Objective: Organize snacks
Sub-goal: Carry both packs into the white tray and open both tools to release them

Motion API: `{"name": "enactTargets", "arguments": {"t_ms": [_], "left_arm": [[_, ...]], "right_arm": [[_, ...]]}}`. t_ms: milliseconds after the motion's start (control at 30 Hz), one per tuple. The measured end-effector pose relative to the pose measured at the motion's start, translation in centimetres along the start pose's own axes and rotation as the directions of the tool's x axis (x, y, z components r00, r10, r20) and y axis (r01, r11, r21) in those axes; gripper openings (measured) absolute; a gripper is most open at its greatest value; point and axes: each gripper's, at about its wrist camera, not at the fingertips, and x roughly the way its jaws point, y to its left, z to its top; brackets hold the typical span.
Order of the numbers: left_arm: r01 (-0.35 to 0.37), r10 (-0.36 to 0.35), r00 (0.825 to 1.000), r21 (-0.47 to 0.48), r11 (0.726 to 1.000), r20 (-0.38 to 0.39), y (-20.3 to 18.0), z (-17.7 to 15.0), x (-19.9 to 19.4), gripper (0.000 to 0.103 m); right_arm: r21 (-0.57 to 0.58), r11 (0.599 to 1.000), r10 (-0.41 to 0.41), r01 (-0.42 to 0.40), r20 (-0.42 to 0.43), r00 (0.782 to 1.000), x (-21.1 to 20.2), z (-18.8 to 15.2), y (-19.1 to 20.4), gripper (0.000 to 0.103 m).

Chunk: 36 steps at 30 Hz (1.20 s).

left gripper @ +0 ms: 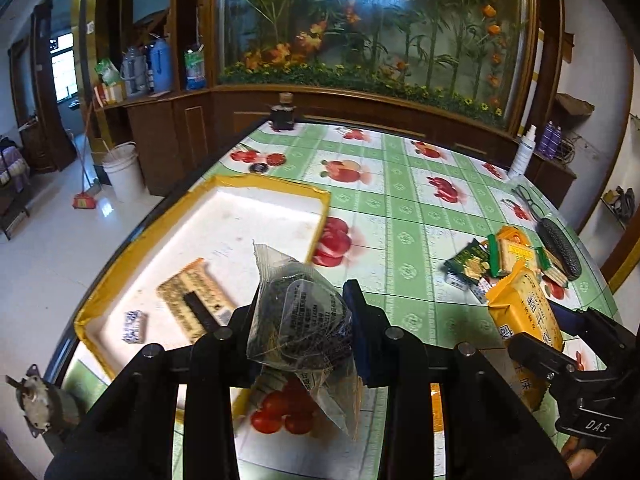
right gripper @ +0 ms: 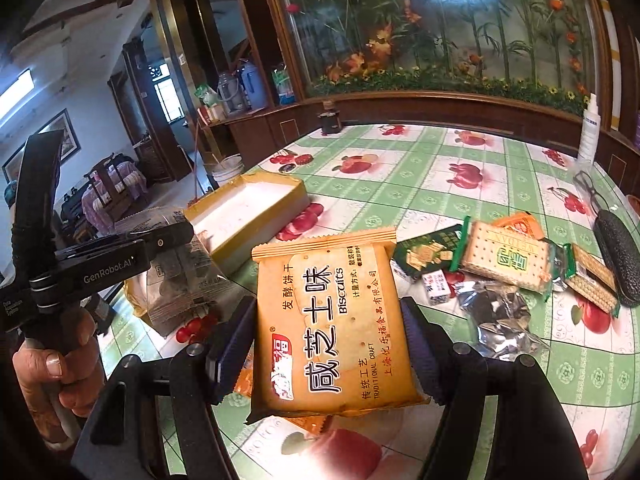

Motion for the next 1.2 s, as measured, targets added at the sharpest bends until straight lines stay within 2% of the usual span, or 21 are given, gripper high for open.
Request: {"name": "enactTargets", "arguments": {"t_ms": [333, 667, 1200], "left_arm": [[-0.074, 0.075, 0.997, -0.038, 0.997, 0.027, 3.2, 0.2, -0.8, 0.033], [-0.135, 0.139, 0.99, -0.083, 0.987, 0.037, 6.9, 0.2, -0.8, 0.033], [-0.199, 0.2, 0.98, -0.134, 0.971, -0.009, 11.0, -0.9, 1.4, 0.033]], "right_arm": [[-0.046, 0.997, 0.063, -0.062, 0.019, 0.998, 0.9, 2.0, 3.3, 0.072], [-0.11, 0.986, 0.128, -0.127, 0.009, 0.992, 3.7, 4.1, 7.6, 0.072], [-0.144, 0.964, 0.219, -0.223, -0.043, 0.975, 10.1, 6.6, 12.4, 0.072]]}}
